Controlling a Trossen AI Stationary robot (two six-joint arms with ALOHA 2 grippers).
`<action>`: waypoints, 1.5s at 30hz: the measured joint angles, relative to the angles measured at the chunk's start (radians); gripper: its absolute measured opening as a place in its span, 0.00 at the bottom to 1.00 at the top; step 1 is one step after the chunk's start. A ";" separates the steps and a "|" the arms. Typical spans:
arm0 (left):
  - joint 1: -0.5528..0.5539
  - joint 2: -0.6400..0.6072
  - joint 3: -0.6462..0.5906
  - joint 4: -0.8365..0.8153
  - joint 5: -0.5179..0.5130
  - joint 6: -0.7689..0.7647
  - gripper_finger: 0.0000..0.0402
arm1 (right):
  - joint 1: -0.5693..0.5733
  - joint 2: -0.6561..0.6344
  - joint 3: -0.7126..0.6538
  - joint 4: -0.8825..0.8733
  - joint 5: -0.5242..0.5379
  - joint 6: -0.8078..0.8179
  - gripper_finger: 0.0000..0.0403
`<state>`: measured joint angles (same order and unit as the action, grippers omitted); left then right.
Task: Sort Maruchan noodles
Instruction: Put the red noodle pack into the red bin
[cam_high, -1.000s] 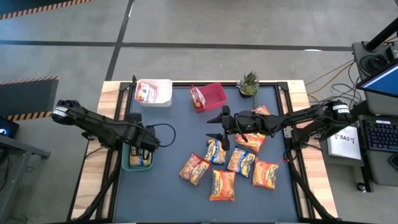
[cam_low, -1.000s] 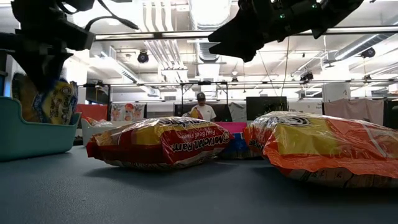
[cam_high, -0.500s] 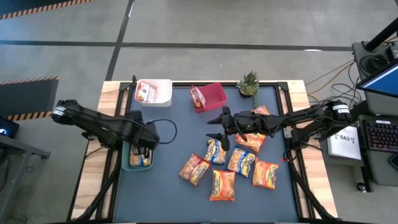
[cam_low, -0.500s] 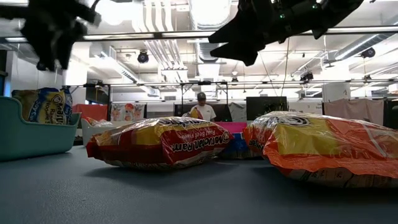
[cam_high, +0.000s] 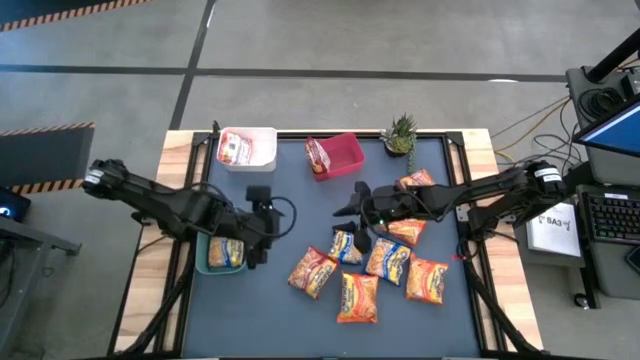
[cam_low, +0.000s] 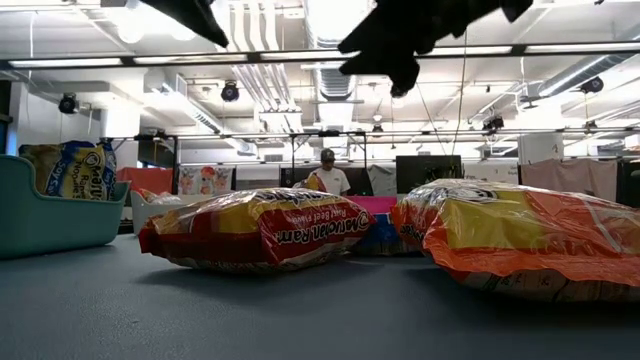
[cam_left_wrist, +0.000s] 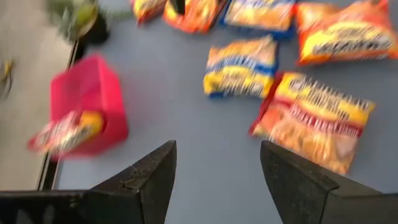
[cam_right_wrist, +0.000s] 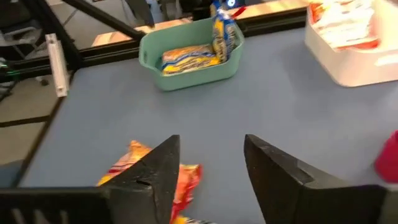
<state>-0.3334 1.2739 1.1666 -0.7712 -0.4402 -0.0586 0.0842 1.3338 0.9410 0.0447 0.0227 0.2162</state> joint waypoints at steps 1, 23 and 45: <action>-0.002 0.000 -0.027 0.059 0.006 0.023 0.53 | 0.011 0.002 0.010 -0.015 0.000 0.011 0.38; -0.157 0.039 -0.330 0.611 0.013 -0.121 0.42 | 0.171 0.363 0.240 -0.155 -0.001 0.131 0.15; -0.221 0.194 -0.329 0.641 -0.082 -0.144 0.41 | 0.114 0.589 0.408 -0.183 0.262 -0.059 0.15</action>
<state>-0.5545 1.4680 0.8371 -0.1307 -0.5219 -0.2022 0.1980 1.9225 1.3489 -0.1388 0.2849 0.1575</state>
